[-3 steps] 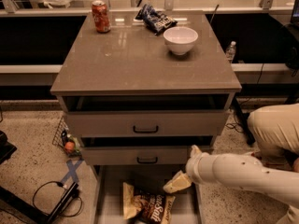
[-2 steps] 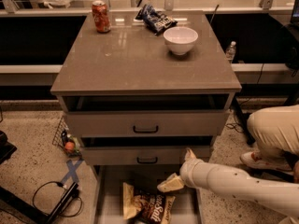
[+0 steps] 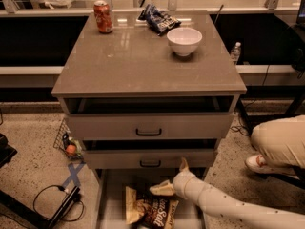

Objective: Pick brown chip bag from bottom drawer and place on counter

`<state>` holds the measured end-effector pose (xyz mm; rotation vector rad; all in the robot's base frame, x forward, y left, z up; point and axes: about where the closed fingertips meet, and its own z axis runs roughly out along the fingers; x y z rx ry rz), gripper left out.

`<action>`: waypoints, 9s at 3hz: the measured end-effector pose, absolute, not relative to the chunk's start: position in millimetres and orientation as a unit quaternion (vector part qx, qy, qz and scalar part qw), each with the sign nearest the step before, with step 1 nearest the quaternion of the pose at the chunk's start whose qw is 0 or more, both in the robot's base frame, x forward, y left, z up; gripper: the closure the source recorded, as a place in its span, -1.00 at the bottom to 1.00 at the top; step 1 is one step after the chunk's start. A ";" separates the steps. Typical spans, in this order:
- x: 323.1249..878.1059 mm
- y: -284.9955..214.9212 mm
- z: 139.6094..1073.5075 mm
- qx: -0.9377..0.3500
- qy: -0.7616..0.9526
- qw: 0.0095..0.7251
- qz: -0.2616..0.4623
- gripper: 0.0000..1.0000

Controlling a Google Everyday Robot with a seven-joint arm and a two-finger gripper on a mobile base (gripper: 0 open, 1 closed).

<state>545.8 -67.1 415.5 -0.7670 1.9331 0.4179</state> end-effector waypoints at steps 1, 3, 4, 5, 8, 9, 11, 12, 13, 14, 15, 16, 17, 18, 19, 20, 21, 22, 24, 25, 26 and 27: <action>530.3 -55.8 391.7 -0.306 0.803 0.474 0.192 -1.00; 530.6 -38.7 361.6 -0.312 0.805 0.465 0.197 -1.00; 521.7 -5.5 291.0 -0.328 0.814 0.431 0.211 -1.00; 514.9 15.7 248.4 -0.339 0.818 0.409 0.221 -1.00; 460.2 54.1 140.2 -0.369 0.837 0.320 0.245 -0.08; 459.7 55.4 140.0 -0.370 0.837 0.320 0.246 0.40; 459.7 55.5 144.7 -0.370 0.837 0.320 0.246 1.00; 453.6 52.2 172.2 -0.371 0.828 0.330 0.261 1.00; 429.5 60.3 265.0 -0.396 0.789 0.353 0.310 1.00; 411.3 45.7 343.3 -0.401 0.769 0.369 0.335 1.00; 402.2 3.4 412.4 -0.375 0.769 0.393 0.336 1.00; 402.7 3.9 413.7 -0.375 0.769 0.393 0.337 1.00; 413.3 7.7 456.0 -0.370 0.771 0.394 0.338 1.00; 440.7 25.5 568.3 -0.357 0.778 0.385 0.345 1.00; 456.8 32.1 640.9 -0.361 0.785 0.382 0.328 1.00; 461.1 39.3 717.6 -0.377 0.790 0.381 0.298 1.00; 461.0 39.3 717.6 -0.377 0.790 0.381 0.298 1.00; 470.5 41.0 735.0 -0.376 0.790 0.384 0.294 1.00; 529.8 47.6 883.7 -0.371 0.805 0.394 0.243 1.00; 559.8 66.6 941.2 -0.389 0.800 0.399 0.221 1.00; 608.7 74.0 961.6 -0.410 0.799 0.393 0.198 1.00; 664.6 100.8 956.6 -0.447 0.784 0.386 0.190 1.00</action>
Offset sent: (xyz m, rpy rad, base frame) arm -0.0129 0.0131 -0.0265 0.0267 0.0518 0.0028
